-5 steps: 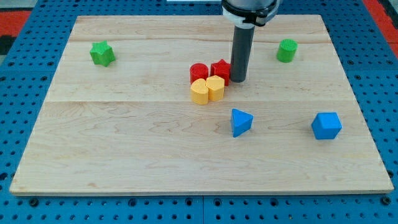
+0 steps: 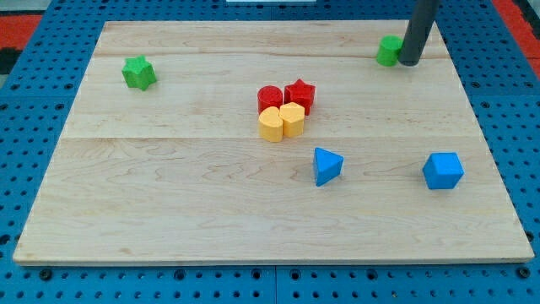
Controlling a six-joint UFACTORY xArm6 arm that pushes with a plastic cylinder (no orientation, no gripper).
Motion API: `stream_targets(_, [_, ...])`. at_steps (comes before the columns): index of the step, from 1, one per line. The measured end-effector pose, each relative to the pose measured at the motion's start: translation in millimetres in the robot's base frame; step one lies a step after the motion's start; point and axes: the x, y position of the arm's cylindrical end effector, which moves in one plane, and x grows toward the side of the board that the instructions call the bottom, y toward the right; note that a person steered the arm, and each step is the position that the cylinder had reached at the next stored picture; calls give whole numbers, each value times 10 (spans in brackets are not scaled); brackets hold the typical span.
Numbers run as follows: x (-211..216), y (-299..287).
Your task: Push the green circle towards the center right
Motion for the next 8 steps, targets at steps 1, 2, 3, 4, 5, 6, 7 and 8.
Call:
stream_targets(1, [-175, -5])
stream_targets(2, [-370, 95])
stream_targets(3, [-730, -24])
stream_targets(4, [-591, -378])
stream_targets(5, [-147, -403])
stream_targets(6, [45, -396])
stream_targets(7, [336, -388])
stream_targets(8, [524, -341])
